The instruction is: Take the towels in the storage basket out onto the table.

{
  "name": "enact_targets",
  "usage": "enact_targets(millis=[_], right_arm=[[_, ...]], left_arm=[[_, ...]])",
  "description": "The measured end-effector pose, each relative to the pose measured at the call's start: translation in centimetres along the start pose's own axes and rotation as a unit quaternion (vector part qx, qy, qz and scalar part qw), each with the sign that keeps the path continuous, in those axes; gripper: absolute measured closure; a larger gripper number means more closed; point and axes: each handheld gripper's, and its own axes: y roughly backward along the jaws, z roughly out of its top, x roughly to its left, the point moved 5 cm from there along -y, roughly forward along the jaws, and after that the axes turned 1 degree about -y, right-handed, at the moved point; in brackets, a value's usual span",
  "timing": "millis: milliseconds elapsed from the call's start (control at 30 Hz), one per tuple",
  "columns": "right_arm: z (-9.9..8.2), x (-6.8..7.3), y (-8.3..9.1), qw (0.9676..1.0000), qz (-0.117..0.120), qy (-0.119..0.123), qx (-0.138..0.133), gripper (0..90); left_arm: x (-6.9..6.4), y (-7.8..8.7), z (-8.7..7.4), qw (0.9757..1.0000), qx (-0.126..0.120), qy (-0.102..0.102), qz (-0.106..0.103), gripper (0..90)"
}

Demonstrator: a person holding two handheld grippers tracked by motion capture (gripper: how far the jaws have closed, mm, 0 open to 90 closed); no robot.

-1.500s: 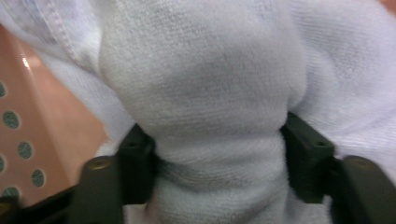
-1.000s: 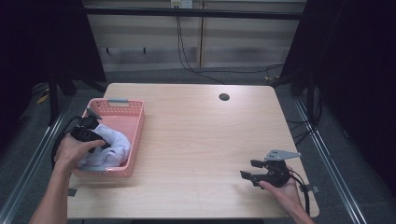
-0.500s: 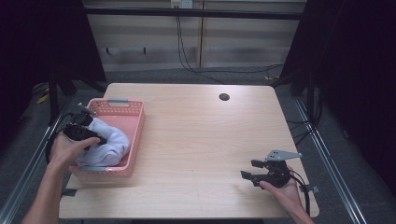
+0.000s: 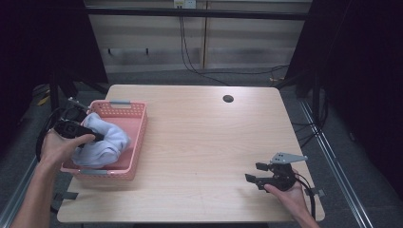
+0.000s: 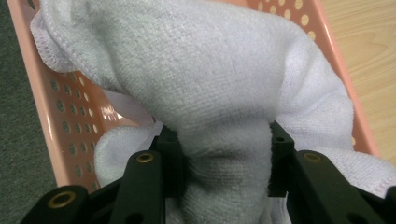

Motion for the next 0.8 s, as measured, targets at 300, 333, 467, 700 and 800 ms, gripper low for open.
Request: enact_targets(millis=[300,333,467,700,800], right_arm=[[0.0,0.0,0.0,1.0,0.0,-0.003,0.002,30.7],[0.0,0.0,-0.1,1.0,0.0,-0.002,0.002,30.6],[0.0,0.0,0.0,1.0,0.0,-0.002,0.002,30.6],[0.0,0.0,-0.1,1.0,0.0,-0.002,0.003,30.6],[-0.1,0.0,-0.1,1.0,0.0,-0.001,0.003,30.7]], left_arm=[[-0.2,1.8,0.9,0.9998,-0.014,-0.015,-0.004,60.4],[-0.4,2.2,1.0,0.9997,-0.017,-0.016,-0.002,60.4],[-0.4,2.9,1.5,0.9996,-0.02,-0.019,0.001,60.4],[-0.7,3.6,1.7,0.9994,-0.024,-0.024,-0.005,60.4],[-0.8,4.1,2.0,0.9993,-0.028,-0.025,-0.001,60.4]])
